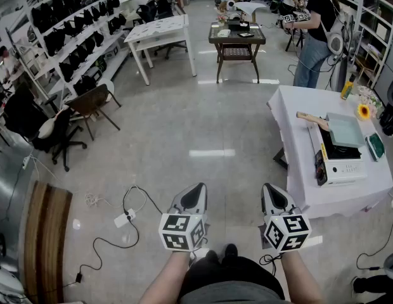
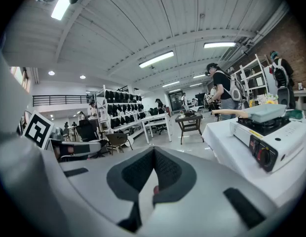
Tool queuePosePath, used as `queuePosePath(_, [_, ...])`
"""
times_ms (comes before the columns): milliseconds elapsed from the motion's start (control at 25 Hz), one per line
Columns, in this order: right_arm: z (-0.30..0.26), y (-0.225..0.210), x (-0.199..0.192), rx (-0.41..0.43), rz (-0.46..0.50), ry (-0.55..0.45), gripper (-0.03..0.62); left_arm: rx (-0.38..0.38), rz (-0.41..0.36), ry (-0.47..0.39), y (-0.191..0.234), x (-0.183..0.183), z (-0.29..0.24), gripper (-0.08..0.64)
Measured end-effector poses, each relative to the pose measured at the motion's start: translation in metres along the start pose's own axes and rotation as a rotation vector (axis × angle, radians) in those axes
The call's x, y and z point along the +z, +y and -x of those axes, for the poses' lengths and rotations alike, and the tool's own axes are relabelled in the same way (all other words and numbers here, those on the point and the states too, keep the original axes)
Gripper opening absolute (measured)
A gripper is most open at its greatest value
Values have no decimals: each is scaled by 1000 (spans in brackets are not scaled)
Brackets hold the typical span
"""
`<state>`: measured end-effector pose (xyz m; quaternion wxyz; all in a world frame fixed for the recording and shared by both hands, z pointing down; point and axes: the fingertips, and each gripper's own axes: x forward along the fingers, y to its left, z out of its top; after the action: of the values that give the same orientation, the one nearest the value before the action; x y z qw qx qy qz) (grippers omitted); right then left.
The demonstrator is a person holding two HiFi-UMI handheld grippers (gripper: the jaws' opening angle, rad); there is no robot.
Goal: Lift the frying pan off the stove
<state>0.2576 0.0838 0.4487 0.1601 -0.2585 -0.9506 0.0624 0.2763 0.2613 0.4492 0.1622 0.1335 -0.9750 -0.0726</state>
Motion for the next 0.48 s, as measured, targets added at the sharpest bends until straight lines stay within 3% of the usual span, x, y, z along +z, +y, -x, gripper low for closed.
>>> queuePosePath(480, [-7,-11,-1,3,5,-24,0,30,21,-11,4,-8,-9,12])
